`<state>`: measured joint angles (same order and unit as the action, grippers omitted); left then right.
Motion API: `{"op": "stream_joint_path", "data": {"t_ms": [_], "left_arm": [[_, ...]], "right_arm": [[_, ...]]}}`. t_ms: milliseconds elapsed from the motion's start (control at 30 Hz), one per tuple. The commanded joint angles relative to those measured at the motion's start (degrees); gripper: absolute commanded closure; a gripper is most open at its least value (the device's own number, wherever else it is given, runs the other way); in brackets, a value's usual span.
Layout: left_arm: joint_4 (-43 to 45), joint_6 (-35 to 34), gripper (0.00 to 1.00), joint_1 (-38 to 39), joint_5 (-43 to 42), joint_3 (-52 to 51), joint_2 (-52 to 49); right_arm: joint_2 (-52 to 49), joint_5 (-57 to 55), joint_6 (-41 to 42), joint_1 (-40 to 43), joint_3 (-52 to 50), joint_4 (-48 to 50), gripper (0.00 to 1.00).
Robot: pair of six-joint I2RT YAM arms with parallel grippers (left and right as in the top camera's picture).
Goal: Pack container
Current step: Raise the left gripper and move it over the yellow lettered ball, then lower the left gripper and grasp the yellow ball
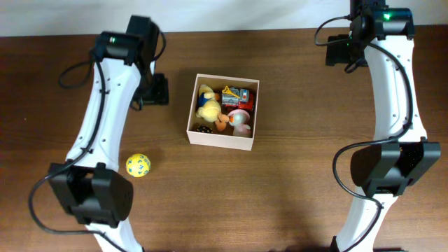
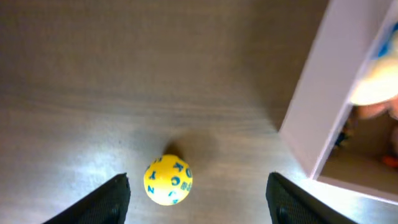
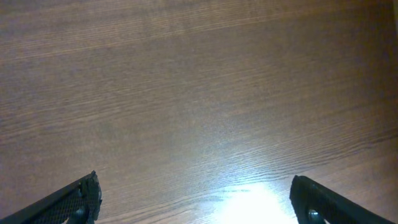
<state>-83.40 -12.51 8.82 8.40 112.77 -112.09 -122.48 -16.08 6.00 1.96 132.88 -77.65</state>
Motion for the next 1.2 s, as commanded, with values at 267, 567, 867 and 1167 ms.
{"op": "stream_joint_path", "data": {"t_ms": [267,567,867,1167], "left_arm": [[9.3,-0.8,0.27,-2.1,-5.0,-29.2,9.3],[16.3,-2.1,0.22,-3.0,-5.8,-40.1,9.3],[20.7,-2.0,0.19,-5.8,-5.6,-44.6,9.2],[22.4,-2.0,0.19,-6.0,-0.4,-47.1,9.2]], "right_arm": [[0.0,-0.9,0.3,0.3,0.9,0.1,0.01],[0.0,-0.9,0.3,0.3,0.9,0.1,0.01],[0.0,-0.9,0.3,0.3,0.9,0.1,0.01],[0.0,-0.9,0.3,0.3,0.9,0.1,0.01]]}}
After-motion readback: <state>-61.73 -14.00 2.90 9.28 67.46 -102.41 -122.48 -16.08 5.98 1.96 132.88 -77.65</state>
